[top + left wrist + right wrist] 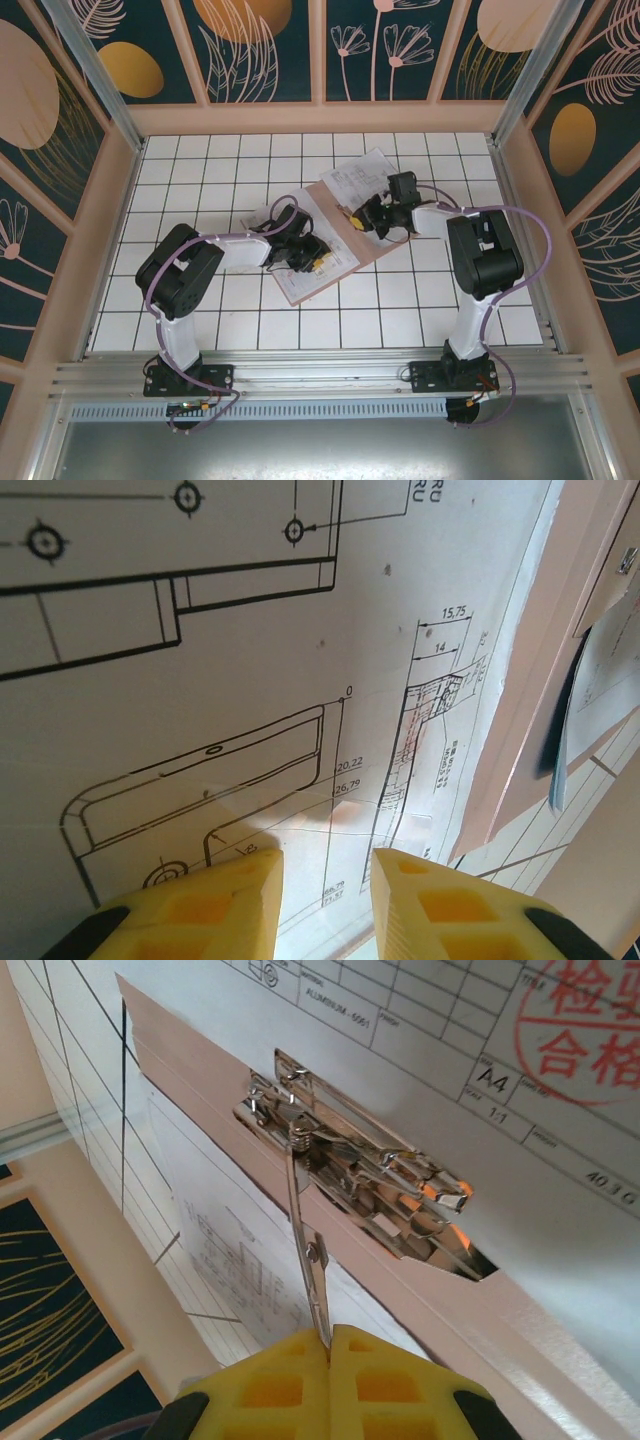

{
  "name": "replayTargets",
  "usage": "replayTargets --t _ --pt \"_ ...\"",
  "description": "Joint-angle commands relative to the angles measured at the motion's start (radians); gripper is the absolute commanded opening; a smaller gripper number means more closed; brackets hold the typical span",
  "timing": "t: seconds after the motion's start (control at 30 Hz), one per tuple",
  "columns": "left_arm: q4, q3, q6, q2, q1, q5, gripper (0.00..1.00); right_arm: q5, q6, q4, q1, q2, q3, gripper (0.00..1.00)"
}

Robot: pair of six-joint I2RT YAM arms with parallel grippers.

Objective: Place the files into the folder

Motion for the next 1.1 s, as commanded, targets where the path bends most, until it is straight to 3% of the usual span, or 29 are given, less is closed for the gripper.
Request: replayTargets --t 0.0,0.37,1.07 --pt "-0.089 -0.043 -0.004 0.008 -0.003 -0.028 0.31 0.033 -0.047 -0.033 -0.026 0.021 -0.068 0.0" --pt "-0.108 -0.05 -0.003 0.002 -0.004 -0.043 0.31 0.109 -0.1 -0.047 -0.046 0.047 -0.152 0.0" --pt "-0.112 -0.056 -0.003 0.0 -0.004 -0.046 0.31 0.241 -0.15 -0.214 -0.051 0.099 -0.053 0.0"
